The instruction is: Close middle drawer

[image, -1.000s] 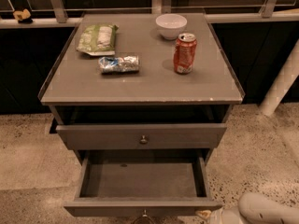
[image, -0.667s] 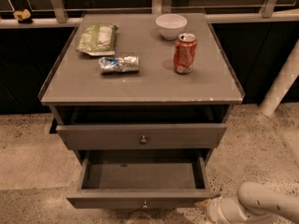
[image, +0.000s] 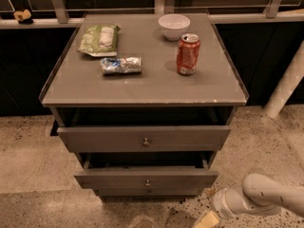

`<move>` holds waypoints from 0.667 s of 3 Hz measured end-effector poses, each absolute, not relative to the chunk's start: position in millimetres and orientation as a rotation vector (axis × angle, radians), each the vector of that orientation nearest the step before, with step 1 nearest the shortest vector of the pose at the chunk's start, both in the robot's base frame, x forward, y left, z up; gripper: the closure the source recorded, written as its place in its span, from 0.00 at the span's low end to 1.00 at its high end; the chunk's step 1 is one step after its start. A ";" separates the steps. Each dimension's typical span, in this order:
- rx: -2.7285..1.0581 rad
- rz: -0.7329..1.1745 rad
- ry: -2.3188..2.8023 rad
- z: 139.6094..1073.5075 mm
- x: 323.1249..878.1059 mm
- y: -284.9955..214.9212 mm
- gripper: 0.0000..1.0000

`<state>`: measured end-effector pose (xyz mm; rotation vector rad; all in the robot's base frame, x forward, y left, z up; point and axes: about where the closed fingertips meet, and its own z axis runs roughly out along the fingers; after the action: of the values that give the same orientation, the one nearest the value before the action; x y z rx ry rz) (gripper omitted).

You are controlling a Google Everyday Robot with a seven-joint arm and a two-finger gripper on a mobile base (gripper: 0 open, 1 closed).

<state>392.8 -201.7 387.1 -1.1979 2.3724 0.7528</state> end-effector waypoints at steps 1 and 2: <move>-1.158 0.723 2.365 391.1 417.2 -196.6 0.00; -1.089 0.683 2.357 399.4 451.0 -194.5 0.00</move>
Offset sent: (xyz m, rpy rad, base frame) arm 0.1035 0.0051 0.0258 0.0044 -0.1101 -0.1680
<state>451.0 -194.5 399.4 -1.0890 2.3570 0.6828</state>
